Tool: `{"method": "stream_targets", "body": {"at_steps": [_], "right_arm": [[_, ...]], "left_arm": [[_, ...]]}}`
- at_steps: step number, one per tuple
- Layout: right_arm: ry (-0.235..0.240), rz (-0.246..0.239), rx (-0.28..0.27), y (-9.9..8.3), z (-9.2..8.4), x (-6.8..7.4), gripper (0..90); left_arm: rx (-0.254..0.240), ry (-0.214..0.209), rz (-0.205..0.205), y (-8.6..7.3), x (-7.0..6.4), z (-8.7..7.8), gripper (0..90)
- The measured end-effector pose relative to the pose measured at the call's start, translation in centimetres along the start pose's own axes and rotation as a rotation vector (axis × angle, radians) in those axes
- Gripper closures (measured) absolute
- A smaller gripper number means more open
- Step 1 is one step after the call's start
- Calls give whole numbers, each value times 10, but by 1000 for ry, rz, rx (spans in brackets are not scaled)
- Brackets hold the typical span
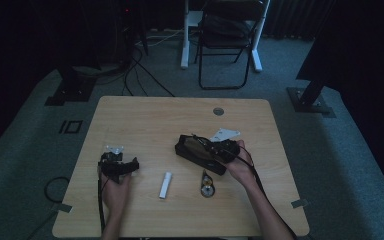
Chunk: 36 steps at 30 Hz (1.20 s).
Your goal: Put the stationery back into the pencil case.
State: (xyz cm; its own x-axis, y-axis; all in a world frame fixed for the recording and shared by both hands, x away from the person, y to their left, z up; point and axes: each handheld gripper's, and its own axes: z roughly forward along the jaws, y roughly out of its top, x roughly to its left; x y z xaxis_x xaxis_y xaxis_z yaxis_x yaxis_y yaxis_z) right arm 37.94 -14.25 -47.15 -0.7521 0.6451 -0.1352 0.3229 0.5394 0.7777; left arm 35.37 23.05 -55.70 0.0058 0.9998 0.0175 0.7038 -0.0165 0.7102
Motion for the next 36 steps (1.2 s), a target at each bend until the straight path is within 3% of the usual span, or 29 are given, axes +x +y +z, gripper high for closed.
{"method": "stream_targets", "body": {"at_steps": [17,36], "right_arm": [[27,-23,71,0,22,1,796],[39,-28,98,-3,31,4,786]], "left_arm": [[0,0,1,0,0,0,83],[0,0,1,0,0,0,83]]}}
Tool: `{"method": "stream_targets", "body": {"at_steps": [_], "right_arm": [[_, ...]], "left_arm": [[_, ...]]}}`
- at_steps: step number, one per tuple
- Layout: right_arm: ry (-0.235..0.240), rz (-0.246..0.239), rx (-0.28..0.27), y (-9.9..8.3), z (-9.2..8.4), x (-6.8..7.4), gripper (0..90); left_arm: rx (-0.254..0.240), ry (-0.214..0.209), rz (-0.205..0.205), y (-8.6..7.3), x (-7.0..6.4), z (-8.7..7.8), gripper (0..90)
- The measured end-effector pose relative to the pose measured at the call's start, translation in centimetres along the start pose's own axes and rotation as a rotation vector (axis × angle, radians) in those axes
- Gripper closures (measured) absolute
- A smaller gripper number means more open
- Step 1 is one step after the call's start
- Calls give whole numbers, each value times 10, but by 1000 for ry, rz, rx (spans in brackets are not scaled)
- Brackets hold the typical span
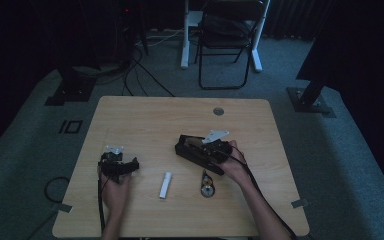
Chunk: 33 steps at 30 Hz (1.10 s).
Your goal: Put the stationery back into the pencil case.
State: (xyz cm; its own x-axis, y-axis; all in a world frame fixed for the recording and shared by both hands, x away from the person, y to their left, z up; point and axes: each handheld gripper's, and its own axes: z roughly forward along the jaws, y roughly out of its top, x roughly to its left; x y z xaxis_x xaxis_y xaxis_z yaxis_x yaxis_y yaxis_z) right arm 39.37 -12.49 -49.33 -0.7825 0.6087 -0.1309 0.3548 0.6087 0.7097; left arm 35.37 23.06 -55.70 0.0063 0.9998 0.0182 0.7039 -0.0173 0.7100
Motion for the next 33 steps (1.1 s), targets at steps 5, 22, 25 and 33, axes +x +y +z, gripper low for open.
{"method": "stream_targets", "body": {"at_steps": [5,22,25,33], "right_arm": [[-3,5,-13,1,-3,0,765],[-23,-2,-76,7,-27,10,722],[-23,0,-81,7,-30,13,712],[-24,3,-99,8,-37,21,679]], "left_arm": [[0,-1,1,0,0,0,83],[-1,-2,0,0,0,0,83],[-1,-1,0,0,0,0,83],[-1,-1,0,0,0,0,83]]}}
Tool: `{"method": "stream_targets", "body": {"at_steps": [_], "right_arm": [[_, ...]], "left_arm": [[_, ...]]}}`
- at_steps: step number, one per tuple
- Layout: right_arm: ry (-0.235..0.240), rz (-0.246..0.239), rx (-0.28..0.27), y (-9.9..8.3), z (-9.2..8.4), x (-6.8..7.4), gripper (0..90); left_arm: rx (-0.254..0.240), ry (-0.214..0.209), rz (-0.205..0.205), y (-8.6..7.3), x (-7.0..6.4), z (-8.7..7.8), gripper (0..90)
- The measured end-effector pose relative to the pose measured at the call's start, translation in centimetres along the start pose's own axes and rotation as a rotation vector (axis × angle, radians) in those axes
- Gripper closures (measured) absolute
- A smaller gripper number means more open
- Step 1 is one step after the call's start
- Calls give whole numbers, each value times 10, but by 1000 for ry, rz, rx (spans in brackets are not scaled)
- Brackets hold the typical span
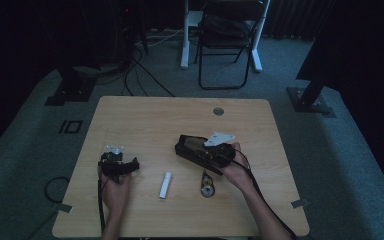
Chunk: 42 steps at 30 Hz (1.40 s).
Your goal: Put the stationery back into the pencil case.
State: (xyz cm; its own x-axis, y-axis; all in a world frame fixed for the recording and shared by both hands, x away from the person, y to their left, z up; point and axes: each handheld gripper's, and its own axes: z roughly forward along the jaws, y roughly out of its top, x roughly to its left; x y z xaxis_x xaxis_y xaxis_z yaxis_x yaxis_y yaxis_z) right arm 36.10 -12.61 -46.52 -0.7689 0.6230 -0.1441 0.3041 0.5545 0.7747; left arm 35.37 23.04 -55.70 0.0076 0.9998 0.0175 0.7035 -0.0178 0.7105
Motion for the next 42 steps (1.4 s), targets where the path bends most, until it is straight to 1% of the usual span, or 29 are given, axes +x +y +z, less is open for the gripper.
{"method": "stream_targets", "body": {"at_steps": [12,20,28,38,42], "right_arm": [[7,3,-22,-3,-9,11,639],[13,1,-24,-6,-11,16,621],[4,8,-24,-11,-14,22,600],[1,6,-24,-16,-17,28,592],[-9,4,-24,-18,-19,32,592]], "left_arm": [[1,0,1,0,0,0,83],[0,0,1,0,0,0,83],[1,0,1,0,0,0,83],[1,0,1,0,0,0,83],[1,0,1,0,0,0,83]]}}
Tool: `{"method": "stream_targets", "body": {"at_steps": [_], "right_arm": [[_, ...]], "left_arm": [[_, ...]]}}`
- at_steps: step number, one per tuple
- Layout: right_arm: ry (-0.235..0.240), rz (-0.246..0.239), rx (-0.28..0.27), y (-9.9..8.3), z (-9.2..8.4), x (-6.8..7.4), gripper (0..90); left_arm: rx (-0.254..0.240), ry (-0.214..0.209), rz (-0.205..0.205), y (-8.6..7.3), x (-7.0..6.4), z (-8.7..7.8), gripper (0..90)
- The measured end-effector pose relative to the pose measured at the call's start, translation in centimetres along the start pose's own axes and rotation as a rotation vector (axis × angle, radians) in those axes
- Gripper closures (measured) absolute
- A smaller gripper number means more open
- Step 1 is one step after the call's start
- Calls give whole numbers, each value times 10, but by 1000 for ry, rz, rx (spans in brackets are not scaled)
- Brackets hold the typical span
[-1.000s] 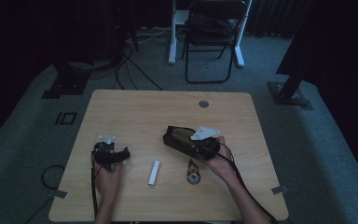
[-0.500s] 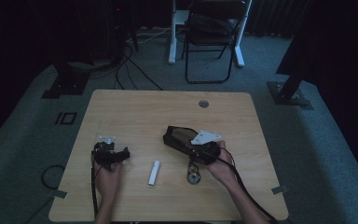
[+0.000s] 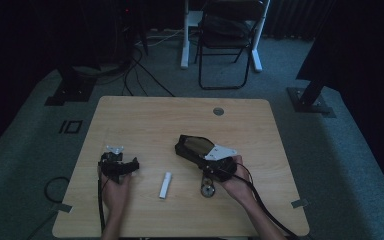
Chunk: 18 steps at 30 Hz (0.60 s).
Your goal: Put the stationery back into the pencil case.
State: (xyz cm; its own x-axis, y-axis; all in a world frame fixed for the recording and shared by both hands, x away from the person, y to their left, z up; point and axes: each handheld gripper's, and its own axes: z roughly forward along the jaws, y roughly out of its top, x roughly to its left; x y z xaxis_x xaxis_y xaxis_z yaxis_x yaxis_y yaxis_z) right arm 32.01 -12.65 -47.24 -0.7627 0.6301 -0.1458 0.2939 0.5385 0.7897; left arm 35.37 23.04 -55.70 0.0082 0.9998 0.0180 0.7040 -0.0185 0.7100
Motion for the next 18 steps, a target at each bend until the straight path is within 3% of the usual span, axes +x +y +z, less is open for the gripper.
{"method": "stream_targets", "body": {"at_steps": [18], "right_arm": [[9,6,13,-13,-2,11,589]], "left_arm": [[0,0,0,0,0,0,83]]}}
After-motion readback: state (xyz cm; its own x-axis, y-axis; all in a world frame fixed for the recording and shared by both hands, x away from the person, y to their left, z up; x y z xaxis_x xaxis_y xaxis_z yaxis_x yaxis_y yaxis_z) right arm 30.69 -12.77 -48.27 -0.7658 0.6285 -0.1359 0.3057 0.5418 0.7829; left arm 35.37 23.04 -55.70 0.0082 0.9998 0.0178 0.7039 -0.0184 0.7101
